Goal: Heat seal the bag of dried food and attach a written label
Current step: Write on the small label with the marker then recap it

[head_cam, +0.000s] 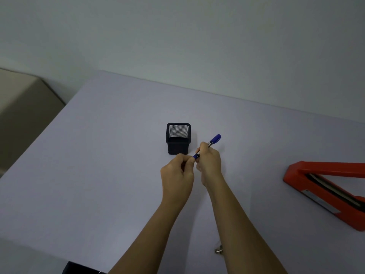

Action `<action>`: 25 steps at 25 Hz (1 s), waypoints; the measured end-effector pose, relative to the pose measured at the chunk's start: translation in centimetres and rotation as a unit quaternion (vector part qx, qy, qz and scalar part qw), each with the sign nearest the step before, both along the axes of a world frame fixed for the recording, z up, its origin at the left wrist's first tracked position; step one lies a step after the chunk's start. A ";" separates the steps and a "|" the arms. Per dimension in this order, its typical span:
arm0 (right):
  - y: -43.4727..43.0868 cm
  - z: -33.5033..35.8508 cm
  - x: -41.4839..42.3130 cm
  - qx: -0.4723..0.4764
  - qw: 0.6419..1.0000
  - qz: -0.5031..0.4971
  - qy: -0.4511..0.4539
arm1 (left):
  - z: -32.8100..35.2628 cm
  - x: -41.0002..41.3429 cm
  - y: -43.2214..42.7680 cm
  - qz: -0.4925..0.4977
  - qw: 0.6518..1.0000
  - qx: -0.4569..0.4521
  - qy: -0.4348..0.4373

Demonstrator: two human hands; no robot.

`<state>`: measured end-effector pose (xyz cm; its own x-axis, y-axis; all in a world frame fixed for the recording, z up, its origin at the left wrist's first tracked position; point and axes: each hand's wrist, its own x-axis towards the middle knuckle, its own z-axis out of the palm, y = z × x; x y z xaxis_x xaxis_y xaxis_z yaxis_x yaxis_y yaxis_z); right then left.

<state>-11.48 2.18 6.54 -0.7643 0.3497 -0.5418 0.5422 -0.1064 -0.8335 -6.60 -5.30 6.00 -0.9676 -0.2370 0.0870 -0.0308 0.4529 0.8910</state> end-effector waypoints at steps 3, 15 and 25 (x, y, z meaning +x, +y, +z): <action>-0.2 -0.4 0.0 0.002 1.000 0.001 -0.016 | -0.3 0.0 -0.4 -0.019 0.997 -0.066 0.045; 0.5 2.1 -0.3 -0.059 0.995 0.025 0.073 | 2.3 -0.6 -0.9 -0.061 0.992 -0.006 0.113; 1.5 1.3 -1.1 -0.039 0.998 -0.038 0.015 | 2.8 -0.2 -0.1 -0.020 0.996 -0.014 0.090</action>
<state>-12.58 3.69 7.86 -0.7536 0.3654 -0.5463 0.5041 -0.2120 -0.8372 -6.80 -5.36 8.83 -0.9444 -0.1933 0.2658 0.1466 0.4759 0.8672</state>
